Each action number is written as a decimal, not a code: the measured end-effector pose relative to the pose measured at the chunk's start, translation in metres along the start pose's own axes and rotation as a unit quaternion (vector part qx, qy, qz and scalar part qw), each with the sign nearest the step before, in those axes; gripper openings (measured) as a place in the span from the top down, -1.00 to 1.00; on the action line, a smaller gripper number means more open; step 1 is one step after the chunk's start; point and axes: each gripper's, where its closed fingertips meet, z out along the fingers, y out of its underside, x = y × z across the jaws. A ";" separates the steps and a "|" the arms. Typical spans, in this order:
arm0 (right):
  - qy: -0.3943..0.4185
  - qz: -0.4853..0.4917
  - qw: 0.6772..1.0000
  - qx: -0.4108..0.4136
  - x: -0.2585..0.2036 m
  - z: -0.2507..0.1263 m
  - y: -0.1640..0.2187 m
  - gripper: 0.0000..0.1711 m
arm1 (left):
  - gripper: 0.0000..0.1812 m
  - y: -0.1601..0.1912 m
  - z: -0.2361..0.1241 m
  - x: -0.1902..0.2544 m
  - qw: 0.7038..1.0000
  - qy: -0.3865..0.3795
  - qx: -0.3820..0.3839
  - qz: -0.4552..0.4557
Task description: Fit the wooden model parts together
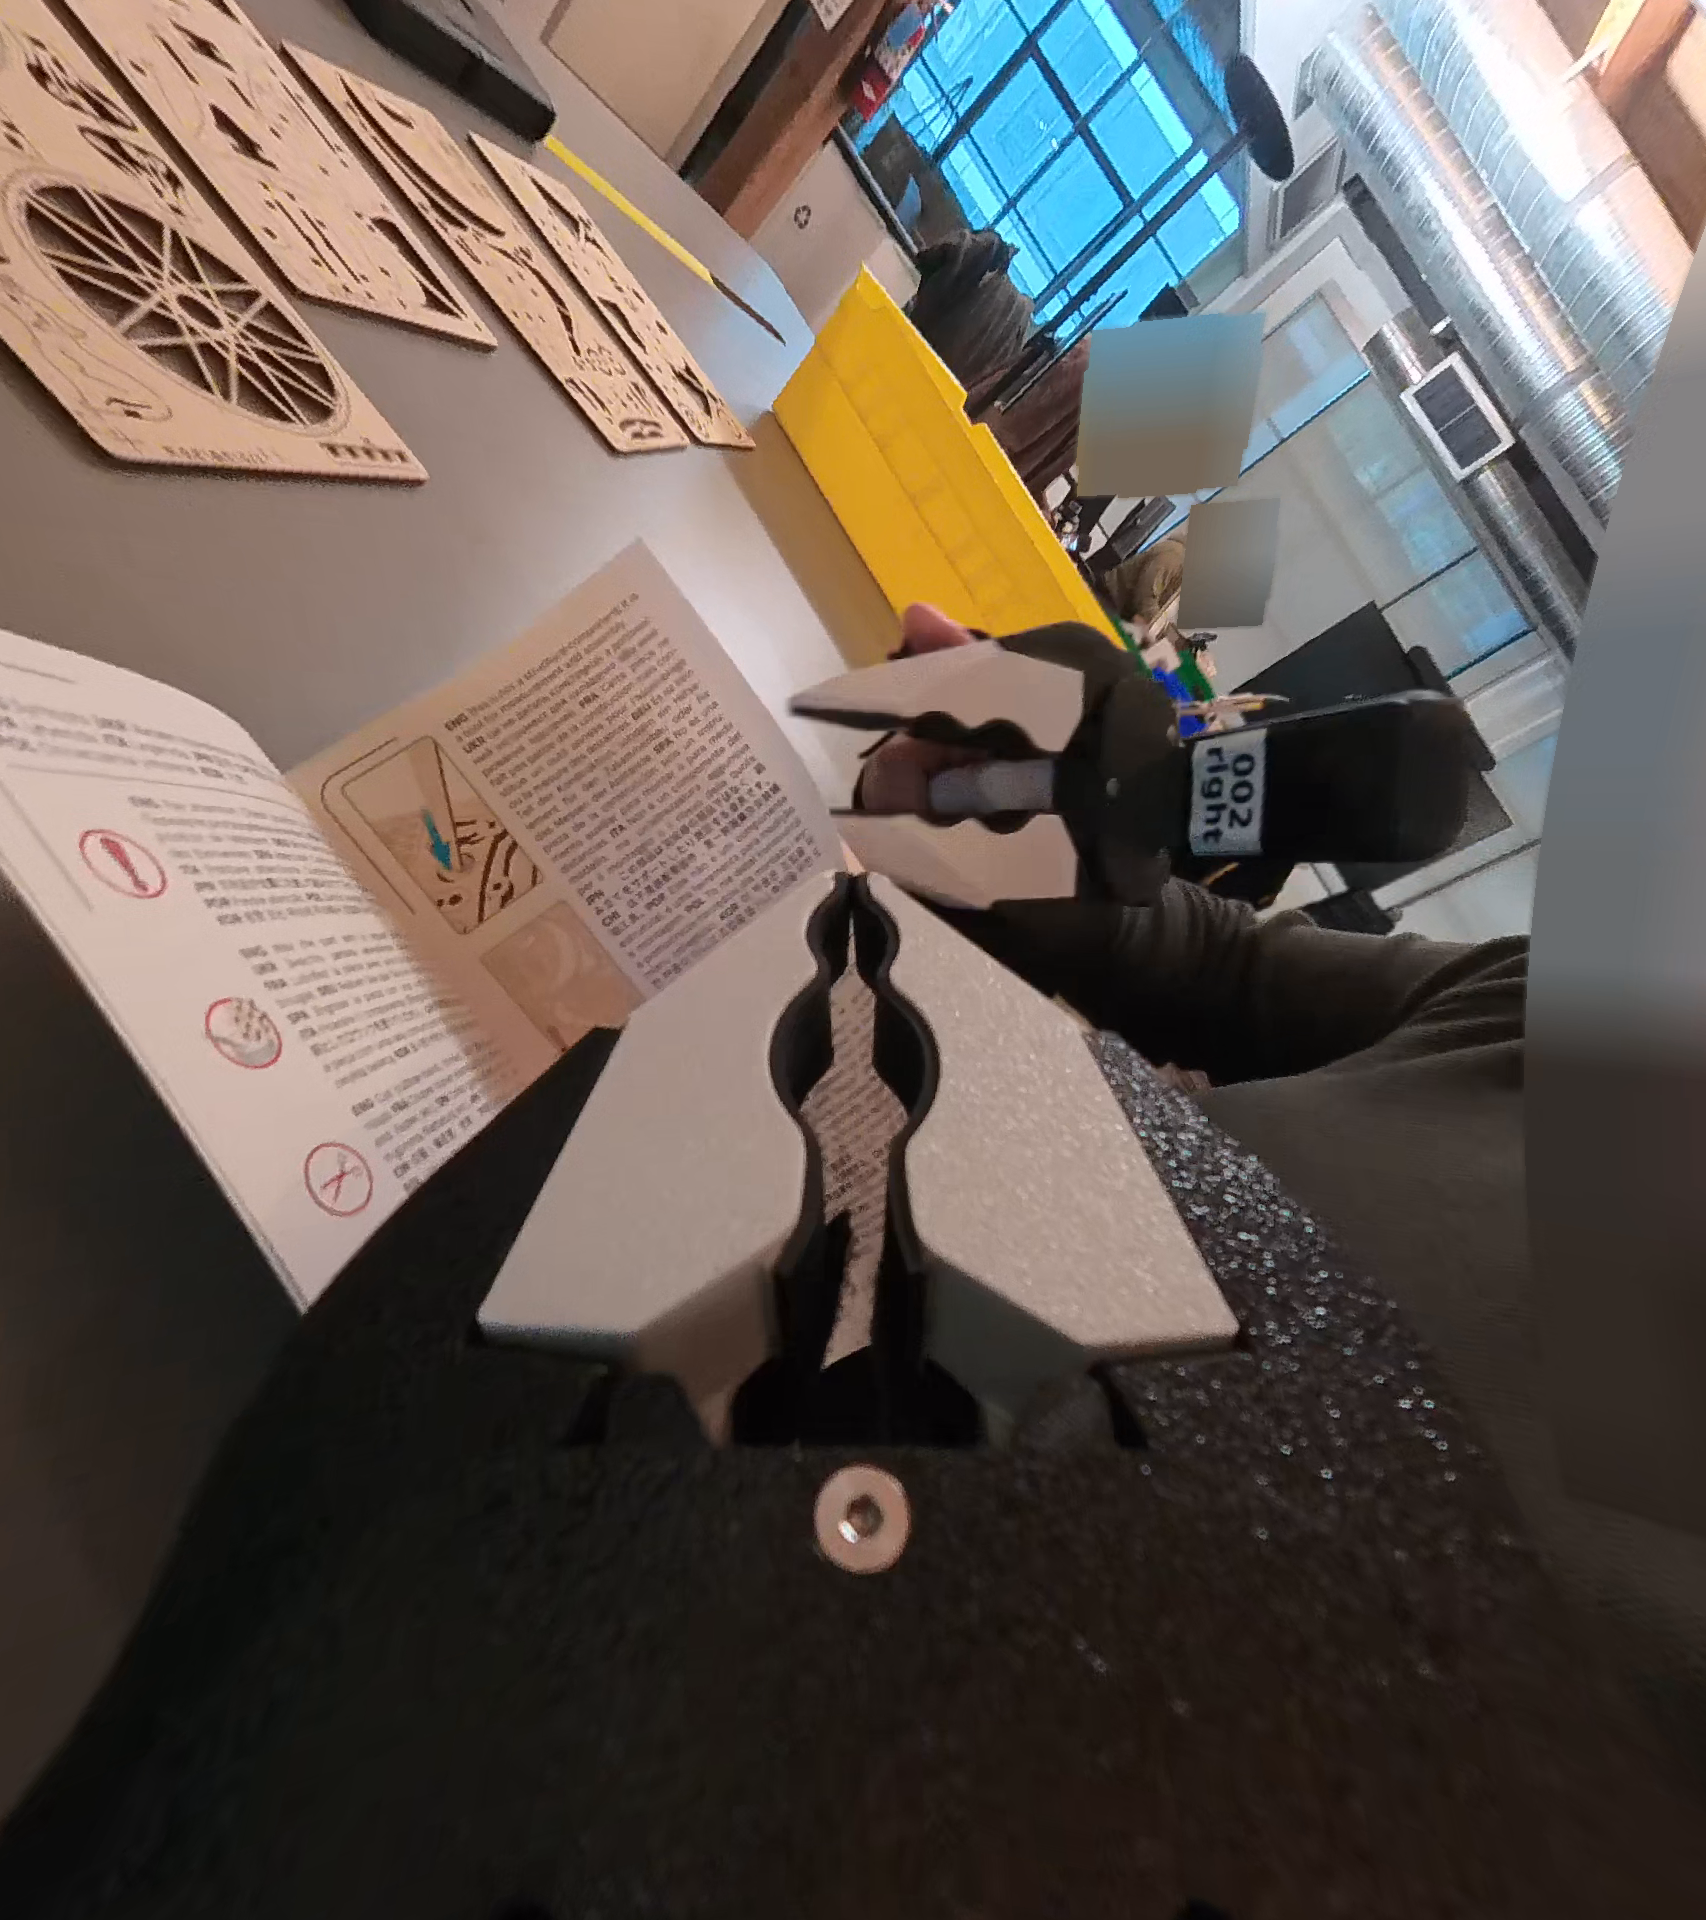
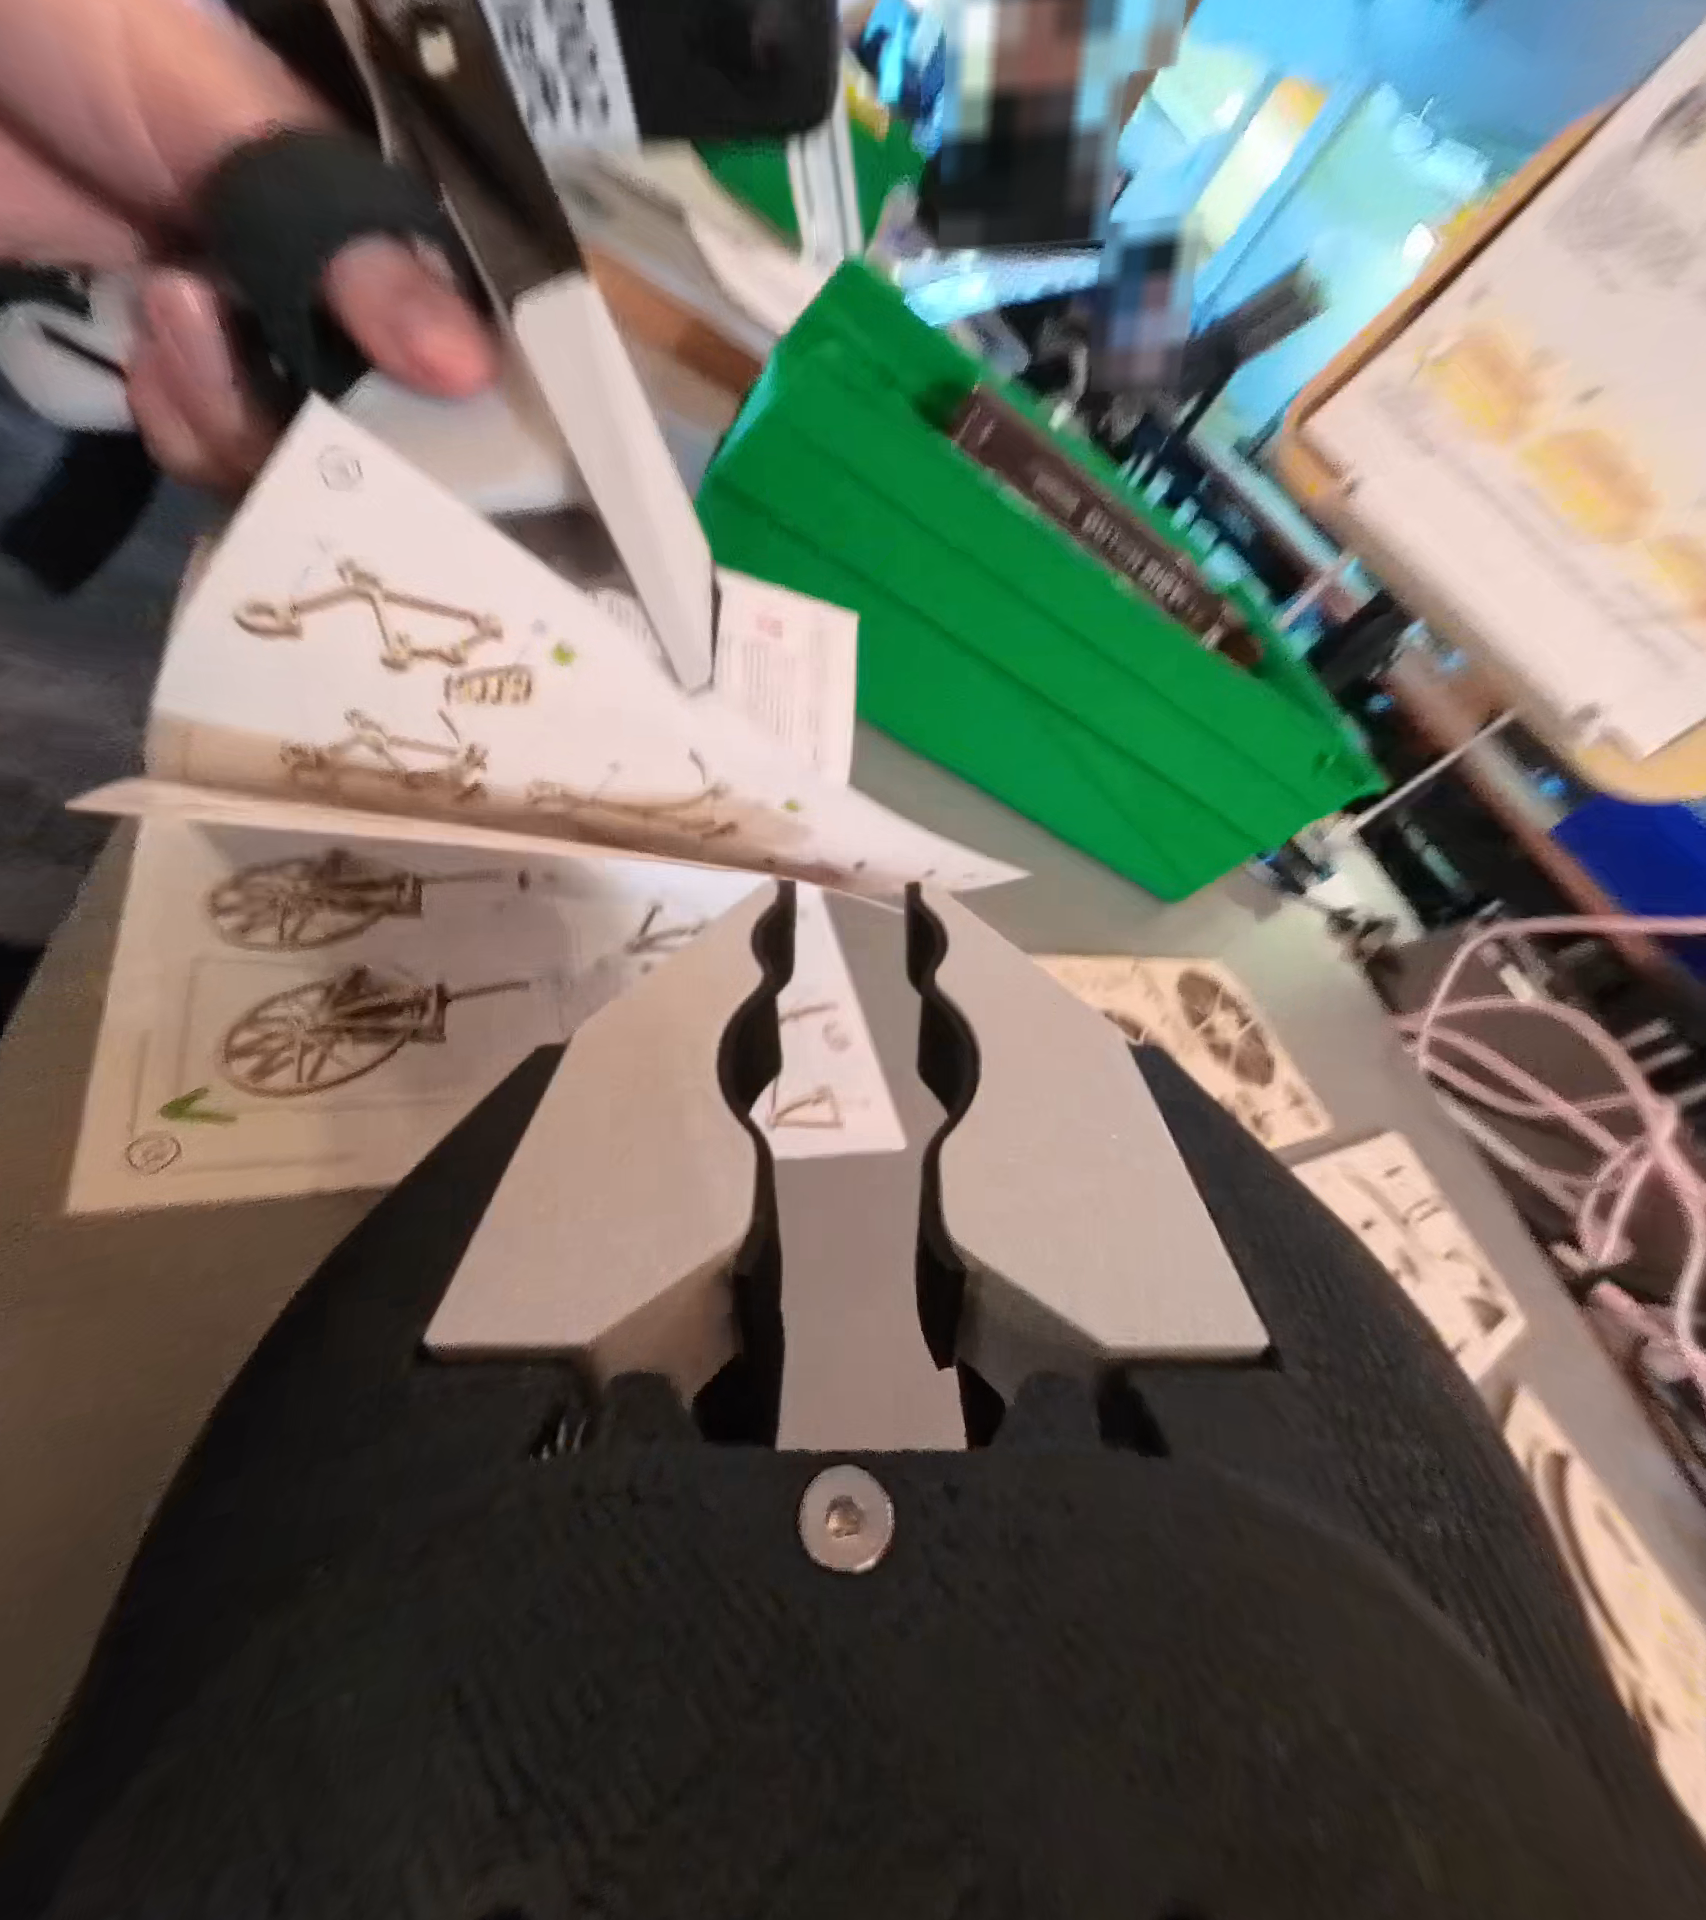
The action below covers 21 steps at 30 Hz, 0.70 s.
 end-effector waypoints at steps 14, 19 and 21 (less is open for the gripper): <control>-0.162 -0.037 0.983 -0.079 -0.068 0.007 0.018 0.91 | 1.00 -0.005 -0.009 -0.001 0.999 0.023 0.045 -0.020; -0.169 -0.008 0.977 -0.127 -0.067 0.009 0.033 0.97 | 1.00 -0.008 -0.023 -0.007 0.998 0.009 0.062 -0.024; -0.165 -0.003 0.976 -0.141 -0.064 0.009 0.037 1.00 | 1.00 -0.009 -0.031 -0.010 0.997 -0.002 0.068 -0.026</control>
